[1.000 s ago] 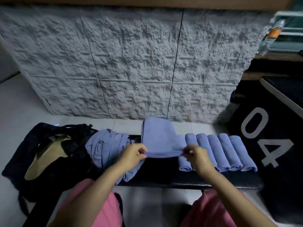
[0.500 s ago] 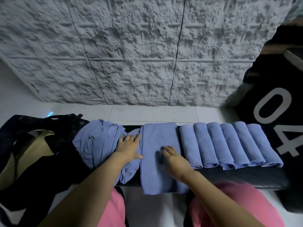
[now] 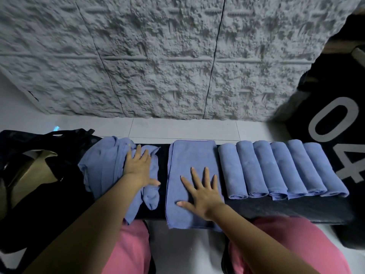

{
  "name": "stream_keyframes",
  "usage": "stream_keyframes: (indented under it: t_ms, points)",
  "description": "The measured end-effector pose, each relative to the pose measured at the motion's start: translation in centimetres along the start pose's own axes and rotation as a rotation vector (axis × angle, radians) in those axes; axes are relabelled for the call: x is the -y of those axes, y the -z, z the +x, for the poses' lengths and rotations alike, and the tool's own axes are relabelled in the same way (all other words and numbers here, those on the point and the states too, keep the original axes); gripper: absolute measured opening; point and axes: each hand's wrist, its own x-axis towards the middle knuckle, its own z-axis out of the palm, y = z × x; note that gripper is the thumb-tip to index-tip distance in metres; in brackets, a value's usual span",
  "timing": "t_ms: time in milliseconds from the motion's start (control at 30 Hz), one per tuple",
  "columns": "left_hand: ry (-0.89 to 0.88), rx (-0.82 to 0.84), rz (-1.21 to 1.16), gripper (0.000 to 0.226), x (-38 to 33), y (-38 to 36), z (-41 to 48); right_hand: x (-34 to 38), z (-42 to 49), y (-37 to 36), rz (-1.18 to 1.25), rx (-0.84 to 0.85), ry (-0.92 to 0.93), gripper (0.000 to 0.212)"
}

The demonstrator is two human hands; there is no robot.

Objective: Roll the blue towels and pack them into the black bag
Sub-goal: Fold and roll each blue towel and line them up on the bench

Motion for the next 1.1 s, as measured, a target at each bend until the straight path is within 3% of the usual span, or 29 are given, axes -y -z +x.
stream_keyframes:
  t_ms: [67, 167, 233, 367, 567, 733, 800, 933, 1033, 1100]
  points:
    - [-0.035, -0.036, 0.012, 0.104, 0.8, -0.4, -0.1, 0.3, 1.2, -0.4, -0.007, -0.01, -0.016, 0.085]
    - [-0.141, -0.14, 0.009, 0.075, 1.9, -0.7, 0.0, 0.6, 3.2, -0.4, 0.0, -0.028, -0.032, 0.086]
    - [-0.224, -0.282, 0.028, 0.068, 2.5, -1.2, 0.1, 0.9, 4.4, 0.0, 0.003, -0.028, -0.03, 0.086]
    - [-0.184, -0.301, 0.016, 0.08, 4.3, -3.5, 0.7, 1.1, 5.9, 0.4, 0.016, -0.029, -0.023, 0.086]
    - [-0.12, -0.327, -0.019, 0.074, 5.2, -5.4, 0.7, 1.2, 6.2, 0.4, 0.014, -0.023, -0.019, 0.087]
    - [-0.142, -0.332, -0.082, 0.085, 4.2, -3.2, -0.9, 0.9, 5.2, 1.4, 0.054, 0.001, 0.062, 0.092]
    - [-0.184, -0.405, -0.114, 0.083, 3.2, -2.3, -1.5, 0.5, 3.9, 1.7, 0.041, -0.074, 0.127, 0.089]
    - [-0.381, -0.556, -0.351, 0.039, -0.3, -0.8, -3.0, -0.3, 0.3, 1.8, -0.06, -0.34, 0.302, 0.049]
    - [-0.552, -0.422, -0.611, 0.009, -3.3, -0.8, -4.8, -0.6, -2.1, 1.1, -0.144, -0.31, 0.393, 0.042]
    - [-0.574, -0.335, -0.651, 0.006, -4.4, -1.7, -5.5, -1.2, -3.0, 0.7, -0.179, -0.288, 0.402, 0.04]
